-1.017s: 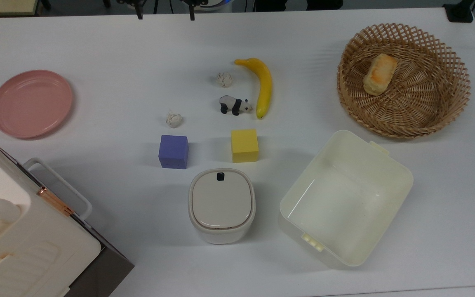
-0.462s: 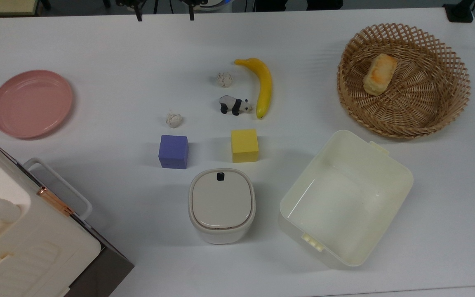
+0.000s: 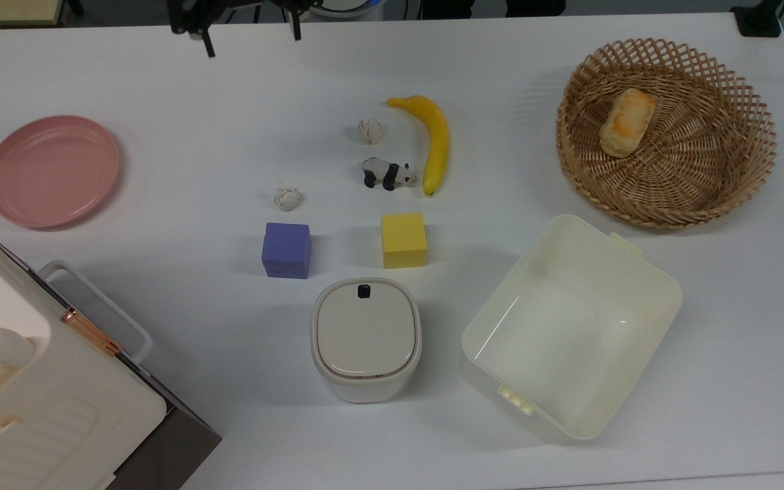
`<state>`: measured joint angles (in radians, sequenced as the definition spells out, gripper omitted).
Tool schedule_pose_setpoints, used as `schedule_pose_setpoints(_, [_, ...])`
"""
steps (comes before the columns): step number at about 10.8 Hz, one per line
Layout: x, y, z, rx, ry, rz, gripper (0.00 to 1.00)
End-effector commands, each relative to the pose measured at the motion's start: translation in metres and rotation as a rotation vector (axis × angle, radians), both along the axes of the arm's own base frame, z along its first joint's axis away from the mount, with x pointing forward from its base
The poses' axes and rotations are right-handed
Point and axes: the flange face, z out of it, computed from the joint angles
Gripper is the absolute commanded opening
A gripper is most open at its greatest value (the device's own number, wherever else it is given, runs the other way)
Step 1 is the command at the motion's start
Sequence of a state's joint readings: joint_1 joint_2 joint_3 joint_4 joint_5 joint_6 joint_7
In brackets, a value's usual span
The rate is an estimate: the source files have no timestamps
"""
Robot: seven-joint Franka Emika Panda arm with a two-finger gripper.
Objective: Open the drawer
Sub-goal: 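Move the gripper down to the white handle of the brown drawer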
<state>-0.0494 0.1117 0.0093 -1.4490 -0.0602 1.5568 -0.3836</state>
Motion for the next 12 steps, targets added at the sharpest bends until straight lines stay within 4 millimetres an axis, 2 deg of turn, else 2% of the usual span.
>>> schedule_pose_setpoints(1, [0.026,-0.006,-0.02,-0.065,-0.055,0.154,1.0])
schedule_pose_setpoints(4, [0.062,-0.014,-0.053,-0.146,-0.13,0.226,1.0])
schedule_pose_setpoints(7, [0.094,-0.033,-0.096,-0.222,-0.185,0.28,1.0])
schedule_pose_setpoints(8, [0.101,-0.047,-0.106,-0.251,-0.202,0.313,1.0])
schedule_pose_setpoints(12, [0.122,-0.069,-0.143,-0.329,-0.267,0.402,1.0])
